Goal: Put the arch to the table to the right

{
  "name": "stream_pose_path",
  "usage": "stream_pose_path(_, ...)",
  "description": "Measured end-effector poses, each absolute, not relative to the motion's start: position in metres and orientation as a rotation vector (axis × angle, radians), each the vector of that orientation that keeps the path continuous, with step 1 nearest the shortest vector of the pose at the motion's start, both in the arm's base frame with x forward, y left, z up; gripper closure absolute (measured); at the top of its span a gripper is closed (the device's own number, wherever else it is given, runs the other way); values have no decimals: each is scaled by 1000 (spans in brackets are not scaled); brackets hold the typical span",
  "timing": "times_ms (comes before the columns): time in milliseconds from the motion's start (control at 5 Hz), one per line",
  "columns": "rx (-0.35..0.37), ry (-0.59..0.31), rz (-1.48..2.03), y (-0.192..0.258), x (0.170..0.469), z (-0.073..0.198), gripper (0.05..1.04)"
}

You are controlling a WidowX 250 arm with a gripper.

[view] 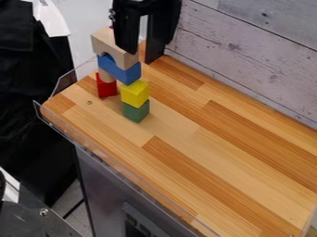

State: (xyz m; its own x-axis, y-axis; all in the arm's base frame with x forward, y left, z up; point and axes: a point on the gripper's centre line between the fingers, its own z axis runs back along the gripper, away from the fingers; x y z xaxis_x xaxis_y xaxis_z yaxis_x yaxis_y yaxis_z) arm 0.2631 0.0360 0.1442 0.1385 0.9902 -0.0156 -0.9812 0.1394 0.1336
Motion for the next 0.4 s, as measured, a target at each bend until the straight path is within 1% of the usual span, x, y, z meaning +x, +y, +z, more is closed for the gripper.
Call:
stream_pose_path(200,116,134,1427,36,262,137,85)
stream_pose_path(400,125,129,1446,42,261,136,85)
